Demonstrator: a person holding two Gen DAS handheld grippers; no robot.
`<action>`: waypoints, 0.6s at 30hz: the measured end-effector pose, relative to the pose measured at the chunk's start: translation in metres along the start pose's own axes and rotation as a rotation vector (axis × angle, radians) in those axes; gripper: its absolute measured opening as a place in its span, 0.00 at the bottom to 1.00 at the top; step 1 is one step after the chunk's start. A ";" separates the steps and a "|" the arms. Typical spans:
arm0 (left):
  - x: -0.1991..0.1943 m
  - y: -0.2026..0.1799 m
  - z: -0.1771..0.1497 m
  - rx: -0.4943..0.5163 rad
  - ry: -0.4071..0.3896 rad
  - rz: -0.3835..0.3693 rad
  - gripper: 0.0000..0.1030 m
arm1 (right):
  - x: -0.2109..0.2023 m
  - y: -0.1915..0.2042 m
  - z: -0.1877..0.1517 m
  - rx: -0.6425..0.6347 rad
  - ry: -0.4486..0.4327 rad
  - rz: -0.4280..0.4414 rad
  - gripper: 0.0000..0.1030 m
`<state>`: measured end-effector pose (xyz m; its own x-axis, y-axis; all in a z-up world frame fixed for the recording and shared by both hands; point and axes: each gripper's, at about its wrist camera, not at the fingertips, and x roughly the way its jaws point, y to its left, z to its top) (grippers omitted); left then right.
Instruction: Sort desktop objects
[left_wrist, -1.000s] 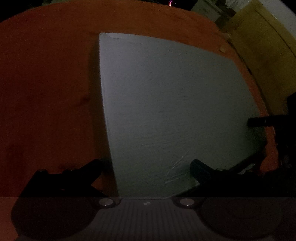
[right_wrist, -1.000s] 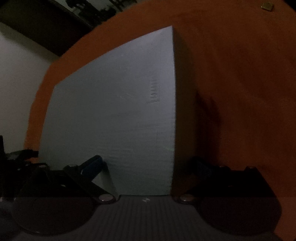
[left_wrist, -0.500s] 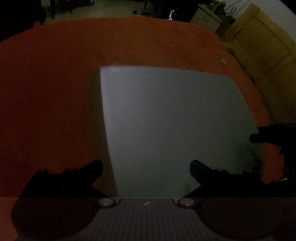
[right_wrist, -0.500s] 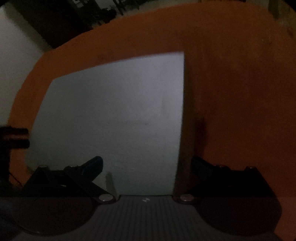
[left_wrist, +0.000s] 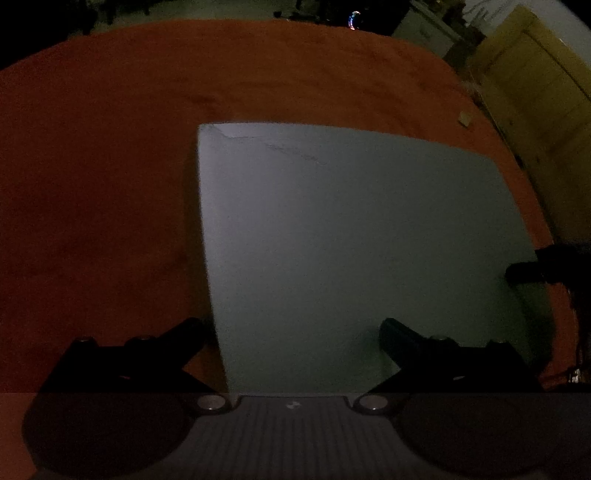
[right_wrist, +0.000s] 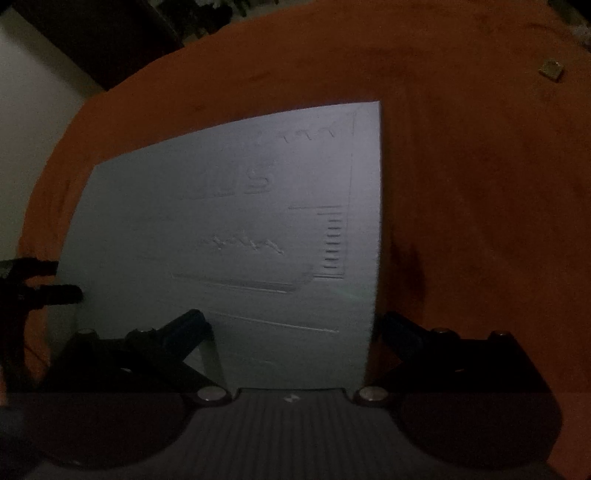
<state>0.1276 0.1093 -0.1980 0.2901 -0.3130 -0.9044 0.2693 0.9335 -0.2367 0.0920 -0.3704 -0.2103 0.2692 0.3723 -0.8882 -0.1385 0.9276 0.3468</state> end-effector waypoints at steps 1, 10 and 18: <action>-0.003 -0.001 -0.002 0.004 0.001 0.004 0.99 | -0.002 -0.001 -0.004 -0.009 -0.002 -0.004 1.00; -0.021 -0.014 -0.025 0.064 0.003 0.075 0.99 | -0.002 0.004 -0.016 -0.077 0.015 -0.058 1.00; -0.016 -0.008 -0.031 0.019 -0.014 0.088 1.00 | 0.013 0.011 -0.010 -0.068 -0.013 -0.087 1.00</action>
<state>0.0923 0.1124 -0.1930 0.3263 -0.2329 -0.9161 0.2592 0.9541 -0.1502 0.0843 -0.3554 -0.2214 0.2958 0.2910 -0.9099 -0.1784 0.9526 0.2466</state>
